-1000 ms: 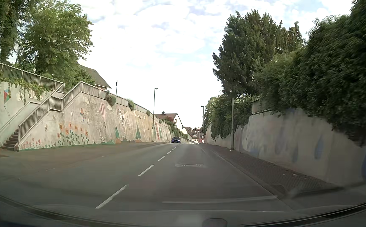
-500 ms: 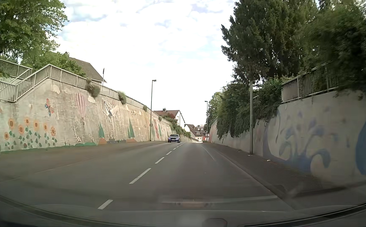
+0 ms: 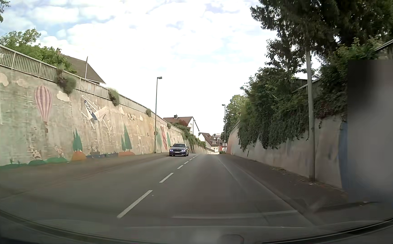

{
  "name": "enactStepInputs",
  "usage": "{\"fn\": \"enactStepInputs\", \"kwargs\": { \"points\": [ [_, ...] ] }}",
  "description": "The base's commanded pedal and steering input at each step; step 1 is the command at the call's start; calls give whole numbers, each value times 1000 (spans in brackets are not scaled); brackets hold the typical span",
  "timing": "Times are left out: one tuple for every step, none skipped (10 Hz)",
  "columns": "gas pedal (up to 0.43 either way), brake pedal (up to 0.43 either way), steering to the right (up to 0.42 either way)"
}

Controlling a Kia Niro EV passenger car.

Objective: Follow the waypoints while adhering to traffic rules and regulations

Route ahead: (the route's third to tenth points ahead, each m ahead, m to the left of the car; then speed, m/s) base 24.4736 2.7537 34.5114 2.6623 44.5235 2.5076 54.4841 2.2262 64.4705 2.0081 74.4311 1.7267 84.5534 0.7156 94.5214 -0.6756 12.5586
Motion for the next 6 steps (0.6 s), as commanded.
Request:
{"fn": "enactStepInputs", "kwargs": {
  "points": [
    [157,18,-1],
    [157,18,-1],
    [157,18,-1],
    [157,18,-1],
    [138,18,-1],
    [118,18,-1]
  ]
}}
